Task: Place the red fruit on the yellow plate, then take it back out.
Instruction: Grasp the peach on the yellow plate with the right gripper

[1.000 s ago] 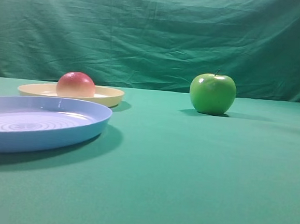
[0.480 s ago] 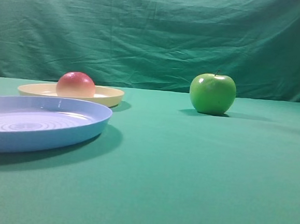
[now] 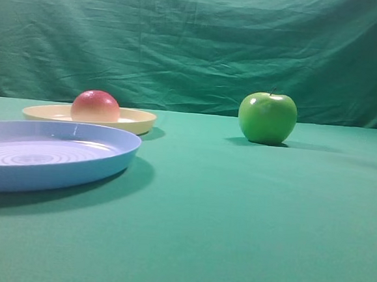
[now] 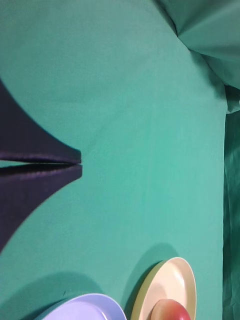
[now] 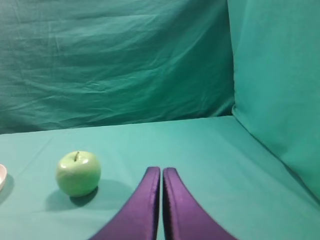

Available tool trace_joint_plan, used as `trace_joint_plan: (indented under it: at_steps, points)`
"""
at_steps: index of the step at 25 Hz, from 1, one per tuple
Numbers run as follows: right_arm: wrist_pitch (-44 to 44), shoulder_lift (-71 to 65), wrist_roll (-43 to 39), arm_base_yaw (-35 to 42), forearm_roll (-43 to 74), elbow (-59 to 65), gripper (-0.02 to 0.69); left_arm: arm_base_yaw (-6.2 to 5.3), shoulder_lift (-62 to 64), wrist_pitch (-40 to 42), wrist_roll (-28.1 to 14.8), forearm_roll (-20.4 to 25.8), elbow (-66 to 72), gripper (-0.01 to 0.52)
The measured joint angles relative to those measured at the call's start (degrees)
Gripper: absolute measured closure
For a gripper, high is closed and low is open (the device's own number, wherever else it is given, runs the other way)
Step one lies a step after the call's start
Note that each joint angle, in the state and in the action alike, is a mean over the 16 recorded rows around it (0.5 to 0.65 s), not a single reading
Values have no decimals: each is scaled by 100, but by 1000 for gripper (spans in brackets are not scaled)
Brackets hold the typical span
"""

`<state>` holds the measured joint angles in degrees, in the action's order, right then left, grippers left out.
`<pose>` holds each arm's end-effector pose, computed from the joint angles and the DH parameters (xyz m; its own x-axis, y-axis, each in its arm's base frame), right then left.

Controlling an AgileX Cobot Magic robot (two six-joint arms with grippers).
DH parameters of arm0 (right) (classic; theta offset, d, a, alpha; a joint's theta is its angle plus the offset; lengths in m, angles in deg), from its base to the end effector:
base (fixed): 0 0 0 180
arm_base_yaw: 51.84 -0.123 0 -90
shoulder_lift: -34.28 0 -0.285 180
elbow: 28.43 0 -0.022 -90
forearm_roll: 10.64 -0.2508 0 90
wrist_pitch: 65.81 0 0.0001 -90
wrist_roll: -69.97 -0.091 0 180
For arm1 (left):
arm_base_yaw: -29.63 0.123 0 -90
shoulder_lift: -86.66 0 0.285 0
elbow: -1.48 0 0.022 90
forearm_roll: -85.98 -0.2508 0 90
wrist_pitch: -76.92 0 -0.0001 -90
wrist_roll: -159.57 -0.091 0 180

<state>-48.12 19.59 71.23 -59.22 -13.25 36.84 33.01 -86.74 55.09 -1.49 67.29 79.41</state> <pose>0.0570 0.0087 0.2485 -0.1347 0.0041 -0.9909 -0.1392 0.9900 0.0231 0.0508 0.0139 0.1776 -0.2589 -0.0414 -0.9650 -0.1801 0.9836 0.0061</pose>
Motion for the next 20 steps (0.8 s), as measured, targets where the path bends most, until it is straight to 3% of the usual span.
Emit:
trace_joint_plan:
  at_steps: [12, 20]
  points:
    - [2300, -2257, 1038, -442, -714, -2774, 665, 0, 0, 0, 0, 0, 0, 514]
    - [2881, -3064, 1489, -472, -1281, -3495, 665, 0, 0, 0, 0, 0, 0, 514]
